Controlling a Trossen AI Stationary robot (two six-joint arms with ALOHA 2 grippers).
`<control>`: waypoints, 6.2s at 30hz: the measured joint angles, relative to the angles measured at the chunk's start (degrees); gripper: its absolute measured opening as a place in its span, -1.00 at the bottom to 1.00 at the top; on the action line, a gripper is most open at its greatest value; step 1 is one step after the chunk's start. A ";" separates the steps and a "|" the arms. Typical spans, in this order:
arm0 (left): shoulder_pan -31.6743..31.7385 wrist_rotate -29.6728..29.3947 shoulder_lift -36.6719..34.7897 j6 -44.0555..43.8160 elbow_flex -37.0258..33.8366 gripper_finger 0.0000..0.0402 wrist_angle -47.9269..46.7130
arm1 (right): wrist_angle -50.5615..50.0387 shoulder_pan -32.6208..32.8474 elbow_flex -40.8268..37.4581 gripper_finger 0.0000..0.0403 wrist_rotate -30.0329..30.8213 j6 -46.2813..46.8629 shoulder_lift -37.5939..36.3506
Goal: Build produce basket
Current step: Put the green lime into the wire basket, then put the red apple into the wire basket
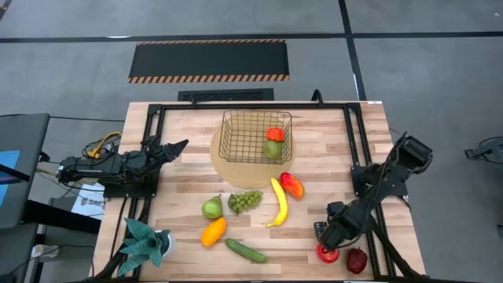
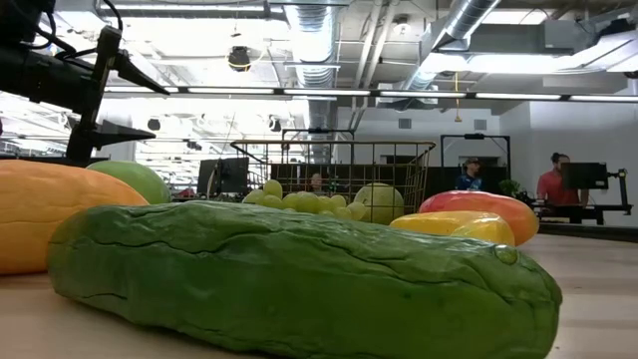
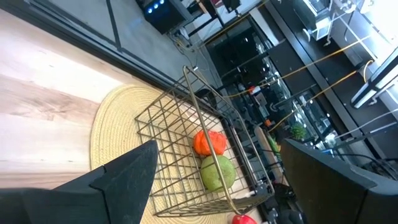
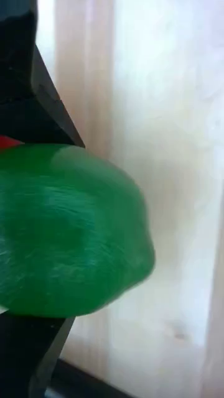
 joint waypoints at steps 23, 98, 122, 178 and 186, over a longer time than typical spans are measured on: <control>0.00 -0.15 0.00 -0.11 0.00 0.63 0.08 | -8.19 -21.25 0.42 0.51 14.44 -24.92 -16.13; 0.00 1.20 -0.01 3.08 0.00 0.63 0.12 | -3.21 -65.64 54.99 0.79 20.31 -141.64 30.31; -0.02 1.33 0.00 2.80 0.00 0.63 0.10 | -3.68 -65.61 54.99 0.81 21.18 -142.56 30.29; 0.00 -0.20 0.00 0.86 0.09 0.63 -0.91 | -19.48 2.93 30.67 0.80 1.64 -26.38 5.27; 0.00 -0.19 0.00 0.85 0.09 0.63 -1.06 | -18.49 3.06 30.69 0.80 1.58 -29.78 11.30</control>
